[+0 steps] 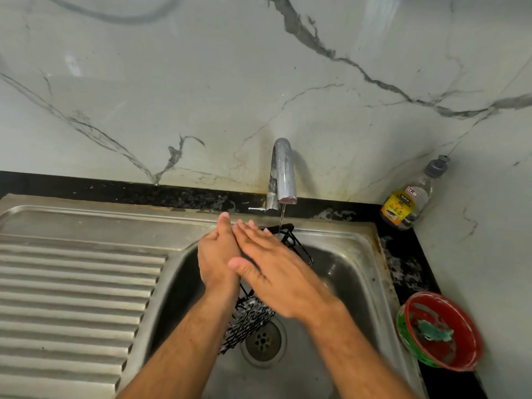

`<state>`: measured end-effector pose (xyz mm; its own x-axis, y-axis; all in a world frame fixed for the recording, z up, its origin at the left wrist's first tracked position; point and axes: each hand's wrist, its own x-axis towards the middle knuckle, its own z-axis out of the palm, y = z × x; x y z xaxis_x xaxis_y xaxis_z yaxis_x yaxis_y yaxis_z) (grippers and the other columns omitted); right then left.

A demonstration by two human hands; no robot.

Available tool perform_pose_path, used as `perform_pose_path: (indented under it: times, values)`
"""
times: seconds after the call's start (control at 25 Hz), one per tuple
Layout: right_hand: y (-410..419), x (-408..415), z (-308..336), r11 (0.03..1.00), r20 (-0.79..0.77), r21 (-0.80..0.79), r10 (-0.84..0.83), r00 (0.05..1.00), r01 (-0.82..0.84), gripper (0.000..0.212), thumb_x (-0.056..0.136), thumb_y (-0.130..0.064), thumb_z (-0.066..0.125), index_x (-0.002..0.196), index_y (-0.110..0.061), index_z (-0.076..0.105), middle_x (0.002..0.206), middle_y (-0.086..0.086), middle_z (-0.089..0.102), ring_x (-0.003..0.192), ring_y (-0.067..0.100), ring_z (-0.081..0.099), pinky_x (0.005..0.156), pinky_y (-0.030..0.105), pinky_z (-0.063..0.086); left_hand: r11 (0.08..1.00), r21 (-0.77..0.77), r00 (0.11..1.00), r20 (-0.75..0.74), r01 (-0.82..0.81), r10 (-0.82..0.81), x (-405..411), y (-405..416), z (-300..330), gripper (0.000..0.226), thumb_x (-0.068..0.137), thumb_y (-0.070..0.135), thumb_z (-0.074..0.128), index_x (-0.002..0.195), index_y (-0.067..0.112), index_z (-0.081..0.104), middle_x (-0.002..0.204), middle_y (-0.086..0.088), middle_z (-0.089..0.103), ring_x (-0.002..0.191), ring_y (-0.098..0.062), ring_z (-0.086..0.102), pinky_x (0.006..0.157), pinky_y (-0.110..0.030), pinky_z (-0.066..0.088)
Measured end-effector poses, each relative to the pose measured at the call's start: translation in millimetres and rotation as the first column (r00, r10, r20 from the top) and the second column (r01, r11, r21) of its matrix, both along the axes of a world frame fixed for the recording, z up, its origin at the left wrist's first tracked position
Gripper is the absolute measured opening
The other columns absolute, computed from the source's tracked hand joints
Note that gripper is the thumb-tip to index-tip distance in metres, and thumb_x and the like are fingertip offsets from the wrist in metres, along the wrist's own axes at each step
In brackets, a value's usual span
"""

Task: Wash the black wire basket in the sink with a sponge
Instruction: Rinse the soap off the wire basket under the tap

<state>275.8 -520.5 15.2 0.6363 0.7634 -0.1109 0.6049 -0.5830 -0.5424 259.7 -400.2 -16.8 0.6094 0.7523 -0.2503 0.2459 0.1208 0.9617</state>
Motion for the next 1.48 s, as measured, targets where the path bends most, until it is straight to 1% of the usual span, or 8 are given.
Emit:
perform_pose_path:
  times: [0.12,0.44,0.56,0.72,0.92,1.04,1.16,1.48]
  values:
    - [-17.8,27.5,-4.9,0.969,-0.083,-0.006,-0.245,0.966,0.246,0.065,0.098,-0.060,0.011,0.157,-0.032,0.016,0.163,-0.015,0.009,0.149,-0.001,0.004,0.125,0.032,0.004,0.998,-0.019,0.998,-0.005,-0.058,0.058,-1.0,-7.3,1.2,0.062,0.099,0.062,0.047,0.051,0.022,0.047,0.053,0.003,0.044,0.055,-0.024,0.044,0.065,-0.037,0.043]
    - [-23.9,33.2,-2.6,0.979,-0.031,-0.011,-0.203,0.979,0.203,0.054,0.106,-0.049,0.018,0.157,-0.030,0.019,0.162,-0.015,0.013,0.147,-0.001,0.006,0.116,0.022,0.000,0.998,0.032,0.997,0.045,0.059,-0.060,1.9,-16.2,1.4,0.065,0.100,0.060,0.047,0.045,0.025,0.048,0.044,0.008,0.044,0.042,-0.013,0.049,0.077,-0.046,0.057]
    - [-11.2,15.9,-4.0,0.999,0.051,0.020,-0.031,0.998,0.030,0.056,0.106,-0.047,0.017,0.158,-0.026,0.013,0.161,-0.016,0.006,0.149,-0.002,0.001,0.122,0.022,0.000,0.982,0.000,0.974,0.130,0.189,-0.188,1.6,-11.5,5.4,0.056,0.103,0.052,0.049,0.067,0.014,0.070,0.062,-0.008,0.069,0.064,-0.031,0.069,0.077,-0.045,0.060]
    - [-29.0,38.8,-12.9,0.980,-0.033,0.042,-0.194,0.981,0.195,0.050,0.108,-0.044,0.019,0.156,-0.033,0.022,0.162,-0.017,0.015,0.147,-0.004,0.006,0.126,0.035,0.010,0.996,-0.067,0.998,0.042,0.053,-0.051,0.5,-7.9,3.9,0.053,0.101,0.047,0.055,0.057,0.020,0.042,0.043,0.008,0.044,0.042,-0.009,0.042,0.059,-0.030,0.041]
    - [-7.2,15.4,-9.6,0.998,0.122,0.045,0.047,0.991,-0.053,0.051,0.108,-0.043,0.019,0.156,-0.028,0.018,0.161,-0.015,0.010,0.147,-0.003,0.003,0.123,0.025,-0.001,0.973,-0.228,0.996,0.087,0.022,-0.002,-2.0,-0.5,-1.8,0.044,0.102,0.042,0.057,0.076,0.007,0.064,0.063,-0.001,0.067,0.065,-0.017,0.066,0.071,-0.032,0.051]
    - [-26.7,53.0,-21.5,0.941,-0.159,0.187,-0.256,0.954,0.283,0.042,0.108,-0.035,0.036,0.150,-0.041,0.035,0.160,-0.016,0.027,0.146,-0.003,0.016,0.125,0.038,0.016,0.968,-0.241,0.996,0.042,-0.068,0.081,-8.6,0.1,-6.5,0.039,0.099,0.046,0.061,0.070,0.024,0.047,0.053,0.005,0.037,0.048,-0.014,0.035,0.054,-0.031,0.033]
    - [-26.2,56.1,-30.2,0.780,-0.465,0.387,-0.296,0.834,0.492,0.047,0.096,-0.031,0.057,0.123,-0.069,0.050,0.146,-0.021,0.050,0.134,-0.003,0.044,0.118,0.035,0.031,0.912,-0.407,0.984,0.129,-0.060,0.122,-16.1,13.4,-21.2,0.042,0.095,0.052,0.061,0.068,0.021,0.064,0.062,-0.003,0.059,0.054,-0.022,0.053,0.058,-0.035,0.046]
    - [-23.1,49.7,-36.4,0.643,-0.646,0.410,-0.295,0.704,0.646,0.029,0.094,-0.018,0.058,0.090,-0.040,0.077,0.080,-0.014,0.069,0.080,0.004,0.058,0.091,0.040,0.043,0.963,-0.256,0.992,0.107,0.087,-0.061,-35.0,21.5,-8.8,0.055,0.101,0.054,0.044,0.066,0.013,0.053,0.053,-0.001,0.055,0.041,-0.011,0.050,0.050,-0.024,0.045]
